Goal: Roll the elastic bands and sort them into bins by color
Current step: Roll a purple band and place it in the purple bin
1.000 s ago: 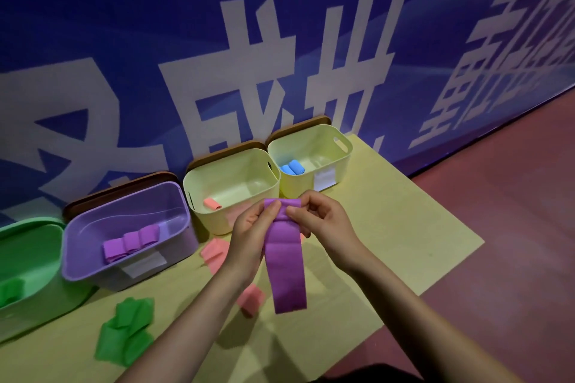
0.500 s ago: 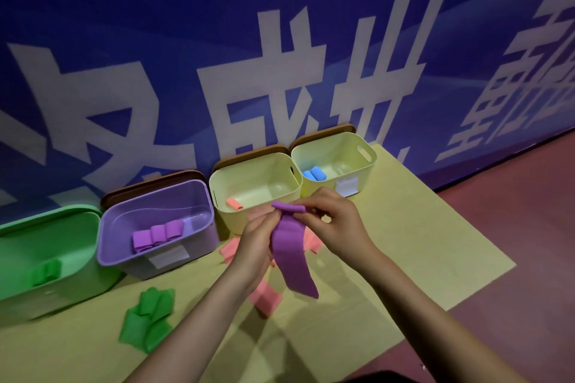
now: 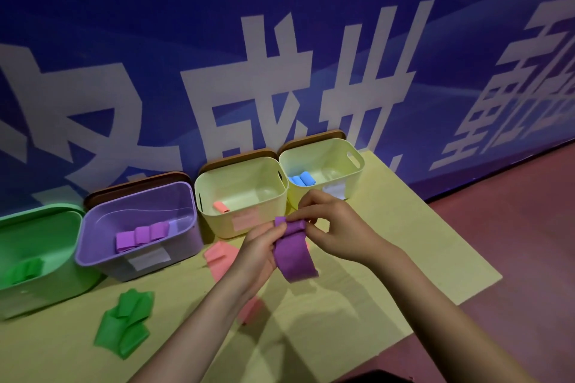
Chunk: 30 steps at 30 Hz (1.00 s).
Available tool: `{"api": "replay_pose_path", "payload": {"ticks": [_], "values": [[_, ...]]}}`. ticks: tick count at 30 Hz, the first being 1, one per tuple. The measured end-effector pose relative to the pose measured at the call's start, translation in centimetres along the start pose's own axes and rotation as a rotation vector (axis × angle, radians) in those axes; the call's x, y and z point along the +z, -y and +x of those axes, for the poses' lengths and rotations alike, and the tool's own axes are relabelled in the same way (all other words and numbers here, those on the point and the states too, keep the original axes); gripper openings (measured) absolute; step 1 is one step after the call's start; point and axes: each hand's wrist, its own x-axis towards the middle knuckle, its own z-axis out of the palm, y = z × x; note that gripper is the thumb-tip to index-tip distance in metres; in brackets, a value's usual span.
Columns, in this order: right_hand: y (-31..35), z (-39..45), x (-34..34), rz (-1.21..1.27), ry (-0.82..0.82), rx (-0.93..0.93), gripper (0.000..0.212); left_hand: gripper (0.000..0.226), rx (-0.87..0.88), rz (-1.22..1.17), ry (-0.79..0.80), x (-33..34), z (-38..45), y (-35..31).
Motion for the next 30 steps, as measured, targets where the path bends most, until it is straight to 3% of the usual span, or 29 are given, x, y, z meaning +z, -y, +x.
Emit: {"api": "replay_pose_path", "payload": {"ticks": [3, 6, 9, 10, 14, 20, 24, 30], "values": [[-0.4, 0.0, -0.4, 0.195, 0.067, 0.145, 0.046, 0.022, 0.022, 0.016, -0.051, 0.0, 0.3, 0.1], [-0.5, 0.2, 0.6, 0.401, -0.051, 0.262, 0.03, 0.02, 0.095, 0.095, -0.08, 0.0, 0.5, -0.3], [-0.4, 0.9, 1.6, 0.435, -0.078, 0.356, 0.013, 0.02, 0.169, 0.215, -0.156, 0.2, 0.6, -1.1], [-0.3, 1.2, 1.8, 0.421, -0.068, 0.353, 0.004, 0.02, 0.207, 0.269, -0.196, 0.1, 0.9, -1.3], [-0.4, 2.6, 3.1, 0.381, -0.165, 0.339, 0.027, 0.027, 0.383, 0.5, -0.267, -0.5, 1.7, -1.5], [-0.1, 3.6, 4.8, 0.209, -0.269, 0.149, 0.03, 0.021, 0.54, 0.528, -0.307, -1.7, 2.0, -1.6], [-0.3, 3.4, 4.2, 0.416, -0.247, 0.237, 0.026, 0.014, 0.46, 0.492, -0.21, -2.3, 2.0, -2.1], [-0.3, 2.5, 3.1, 0.487, -0.216, 0.281, 0.015, 0.017, 0.288, 0.179, -0.049, -2.0, 1.7, -2.4]]}}
